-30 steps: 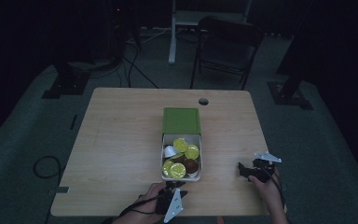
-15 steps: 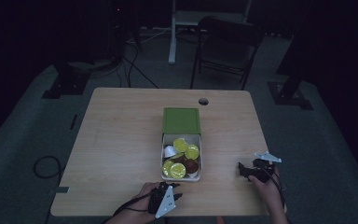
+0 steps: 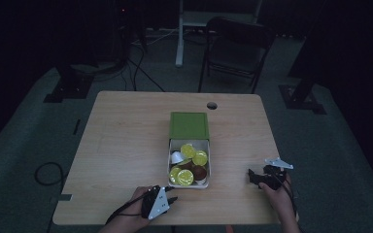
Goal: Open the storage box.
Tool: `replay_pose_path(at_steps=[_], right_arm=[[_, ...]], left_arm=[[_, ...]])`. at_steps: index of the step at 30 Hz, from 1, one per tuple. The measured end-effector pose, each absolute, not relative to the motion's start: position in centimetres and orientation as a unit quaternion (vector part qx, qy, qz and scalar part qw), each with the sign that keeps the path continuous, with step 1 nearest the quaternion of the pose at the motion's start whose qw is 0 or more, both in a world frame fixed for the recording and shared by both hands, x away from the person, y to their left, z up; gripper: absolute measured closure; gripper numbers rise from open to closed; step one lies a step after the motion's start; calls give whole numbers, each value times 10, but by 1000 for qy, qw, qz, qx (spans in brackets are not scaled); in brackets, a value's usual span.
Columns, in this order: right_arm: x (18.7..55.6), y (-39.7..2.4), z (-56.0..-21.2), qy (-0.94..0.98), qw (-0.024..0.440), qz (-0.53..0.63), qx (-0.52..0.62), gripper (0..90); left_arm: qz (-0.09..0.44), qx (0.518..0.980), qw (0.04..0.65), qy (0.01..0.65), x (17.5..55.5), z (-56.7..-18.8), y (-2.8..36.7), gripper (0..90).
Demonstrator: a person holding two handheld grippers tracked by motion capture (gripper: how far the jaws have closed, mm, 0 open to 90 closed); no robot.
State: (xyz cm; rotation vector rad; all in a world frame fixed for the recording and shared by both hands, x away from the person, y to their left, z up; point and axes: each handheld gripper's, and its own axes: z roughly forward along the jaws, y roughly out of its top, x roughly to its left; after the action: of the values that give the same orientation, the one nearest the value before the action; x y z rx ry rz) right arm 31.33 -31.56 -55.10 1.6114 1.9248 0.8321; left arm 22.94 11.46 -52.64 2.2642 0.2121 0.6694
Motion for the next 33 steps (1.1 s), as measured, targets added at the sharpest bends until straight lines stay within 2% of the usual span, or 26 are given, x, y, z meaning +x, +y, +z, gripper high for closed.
replay_pose_path(at_steps=[12, 33], right_arm=[[313, -316, -551, 706, 246, 305, 590, 106], [313, -316, -551, 706, 246, 305, 591, 106]], left_arm=[[253, 886, 372, 114, 230, -528, 136, 632], [258, 856, 394, 213, 250, -524, 184, 614]])
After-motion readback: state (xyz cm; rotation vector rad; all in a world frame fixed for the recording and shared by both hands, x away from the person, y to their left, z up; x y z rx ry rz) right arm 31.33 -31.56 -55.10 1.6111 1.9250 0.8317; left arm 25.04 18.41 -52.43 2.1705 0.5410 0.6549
